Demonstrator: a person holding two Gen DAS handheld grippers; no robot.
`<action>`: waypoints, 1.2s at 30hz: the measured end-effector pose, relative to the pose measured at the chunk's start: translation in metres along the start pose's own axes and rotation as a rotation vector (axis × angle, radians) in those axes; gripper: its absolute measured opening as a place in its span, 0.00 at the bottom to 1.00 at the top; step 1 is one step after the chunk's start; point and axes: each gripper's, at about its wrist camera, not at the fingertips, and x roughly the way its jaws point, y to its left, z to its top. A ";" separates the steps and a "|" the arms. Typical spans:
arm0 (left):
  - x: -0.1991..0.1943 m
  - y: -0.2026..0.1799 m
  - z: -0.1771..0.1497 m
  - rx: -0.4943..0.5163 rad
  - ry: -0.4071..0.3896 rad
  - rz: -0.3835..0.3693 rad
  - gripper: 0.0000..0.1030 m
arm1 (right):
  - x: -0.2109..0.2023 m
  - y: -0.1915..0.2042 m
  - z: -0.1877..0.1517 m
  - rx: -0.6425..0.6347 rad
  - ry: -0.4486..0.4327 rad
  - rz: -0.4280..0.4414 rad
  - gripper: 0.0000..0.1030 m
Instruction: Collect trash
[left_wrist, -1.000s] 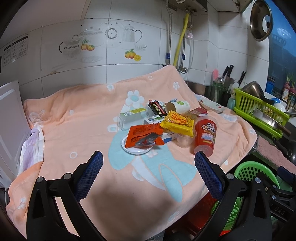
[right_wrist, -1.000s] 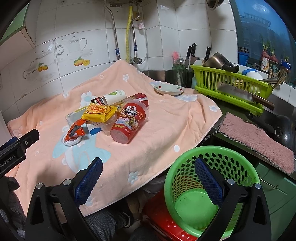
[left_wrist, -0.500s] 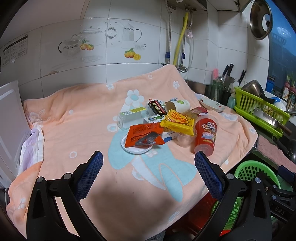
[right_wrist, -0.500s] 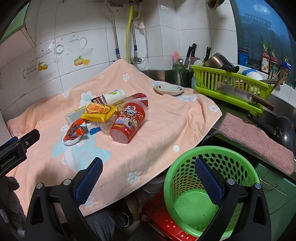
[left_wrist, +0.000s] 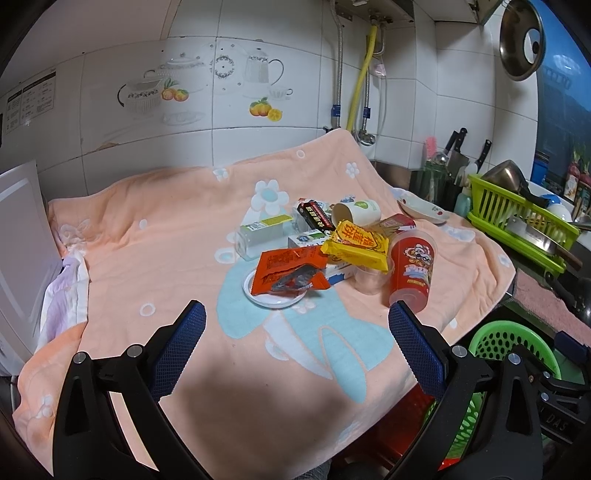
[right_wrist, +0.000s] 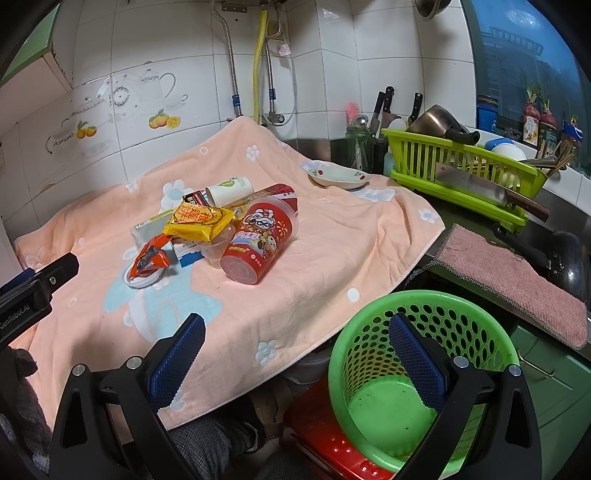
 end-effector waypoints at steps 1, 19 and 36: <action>0.001 0.000 0.000 0.000 0.000 0.000 0.95 | 0.000 0.000 0.000 0.001 0.001 0.001 0.94; 0.009 -0.002 0.005 0.020 0.013 -0.007 0.95 | 0.010 0.003 0.004 -0.015 0.015 0.004 0.94; 0.029 0.003 0.015 0.019 0.039 -0.006 0.95 | 0.035 0.012 0.021 -0.033 0.057 0.033 0.94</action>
